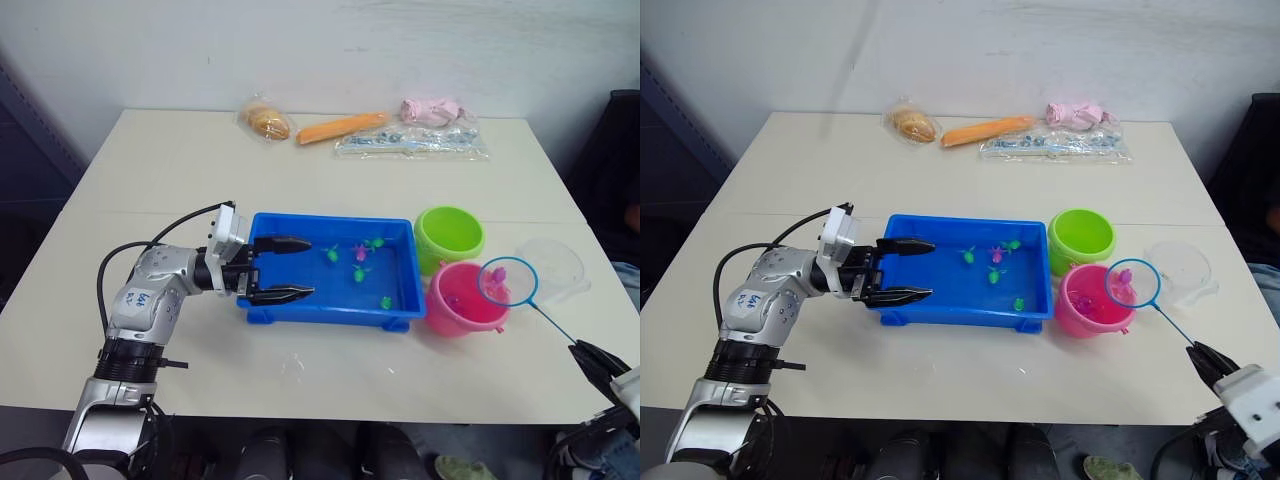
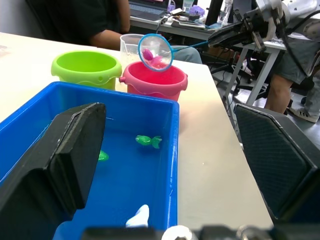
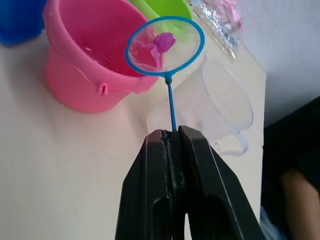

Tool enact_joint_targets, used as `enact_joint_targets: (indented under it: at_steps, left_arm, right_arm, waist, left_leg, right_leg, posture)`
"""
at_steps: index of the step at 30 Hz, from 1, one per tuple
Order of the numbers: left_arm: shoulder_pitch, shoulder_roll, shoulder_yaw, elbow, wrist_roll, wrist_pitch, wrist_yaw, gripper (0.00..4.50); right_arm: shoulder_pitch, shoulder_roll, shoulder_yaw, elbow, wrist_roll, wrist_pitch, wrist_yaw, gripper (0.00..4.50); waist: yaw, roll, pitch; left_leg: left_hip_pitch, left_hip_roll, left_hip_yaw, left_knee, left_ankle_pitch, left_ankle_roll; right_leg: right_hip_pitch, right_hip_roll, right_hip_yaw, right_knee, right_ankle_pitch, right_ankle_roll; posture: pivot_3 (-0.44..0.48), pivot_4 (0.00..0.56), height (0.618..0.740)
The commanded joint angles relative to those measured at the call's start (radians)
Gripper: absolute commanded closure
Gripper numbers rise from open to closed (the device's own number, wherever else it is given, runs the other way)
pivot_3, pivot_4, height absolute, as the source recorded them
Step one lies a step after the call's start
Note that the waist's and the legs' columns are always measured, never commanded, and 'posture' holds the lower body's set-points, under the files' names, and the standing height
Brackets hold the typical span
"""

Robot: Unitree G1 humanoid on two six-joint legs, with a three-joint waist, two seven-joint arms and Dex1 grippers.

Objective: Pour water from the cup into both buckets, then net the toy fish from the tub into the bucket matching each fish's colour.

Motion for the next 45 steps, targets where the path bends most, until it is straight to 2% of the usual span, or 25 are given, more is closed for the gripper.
enact_joint_targets:
  at_steps: [1,5,14,21,30,38,43,45]
  left_arm:
    - [0.003,0.007,0.022,-0.037,-0.011,-0.005,0.005,0.09]
    - [0.014,0.011,0.027,-0.041,-0.011,-0.006,0.006,0.09]
    - [0.014,0.007,0.03,-0.035,-0.009,-0.014,0.01,0.09]
    - [0.015,0.007,0.031,-0.032,-0.01,-0.019,0.006,0.09]
    - [0.009,0.004,0.031,-0.017,-0.01,-0.026,-0.003,0.09]
    - [0.013,0.0,0.028,-0.007,-0.01,-0.032,-0.014,0.09]
    - [0.013,-0.001,0.025,-0.001,-0.008,-0.033,-0.024,0.09]
    - [0.013,0.001,0.025,0.0,-0.007,-0.033,-0.028,0.09]
  right_arm:
    - [-0.005,-0.003,0.006,0.032,-0.059,-0.143,-0.066,4.5]
    - [-0.013,-0.018,0.003,0.074,-0.17,-0.233,-0.152,4.5]
    - [-0.034,-0.094,-0.035,0.151,-0.554,-0.454,-0.431,4.5]
    - [-0.042,-0.128,-0.069,0.147,-0.705,-0.516,-0.617,4.5]
    - [-0.01,-0.171,-0.066,0.124,-0.803,-0.519,-0.707,4.5]
    - [0.038,-0.149,-0.08,0.074,-0.838,-0.496,-0.757,4.5]
    - [0.033,-0.135,-0.05,0.071,-0.819,-0.471,-0.773,4.5]
    - [0.061,-0.117,0.012,0.038,-0.833,-0.504,-0.76,4.5]
  waist:
    - [-0.001,0.0,0.0]
    - [-0.001,0.0,0.0]
    - [-0.002,0.0,0.0]
    - [-0.004,0.0,0.0]
    - [-0.012,0.0,0.0]
    - [-0.024,0.0,0.0]
    - [-0.025,0.0,0.0]
    - [-0.025,0.0,0.0]
  left_leg:
    - [0.0,0.0,0.0,0.0,0.0,0.0]
    - [0.0,0.0,0.0,0.0,0.0,0.0]
    - [0.001,0.0,0.0,0.0,0.001,-0.001]
    - [0.001,0.0,0.0,0.0,0.002,-0.001]
    - [0.001,0.0,0.0,0.0,0.002,-0.001]
    - [0.001,0.001,0.0,0.0,0.002,-0.001]
    - [0.001,0.001,0.0,0.0,0.003,-0.002]
    - [0.001,0.001,0.0,0.0,0.003,-0.002]
  right_leg:
    - [0.0,0.0,0.0,0.0,0.0,0.0]
    - [0.0,0.0,0.0,0.0,0.0,0.0]
    - [0.0,0.0,0.001,0.001,0.0,0.0]
    - [0.0,0.0,0.001,0.001,0.0,0.0]
    - [0.0,0.0,0.001,0.001,0.0,0.0]
    - [0.0,0.0,0.001,0.001,0.0,0.0]
    - [0.0,0.0,0.001,0.002,0.0,-0.001]
    - [0.0,0.0,0.001,0.002,0.0,-0.001]
  posture:
    - [0.0,0.15,0.74]
    - [0.0,0.15,0.74]
    - [0.0,0.15,0.74]
    - [0.0,0.15,0.74]
    - [0.0,0.15,0.74]
    - [0.0,0.15,0.74]
    - [0.0,0.15,0.74]
    - [0.0,0.15,0.74]
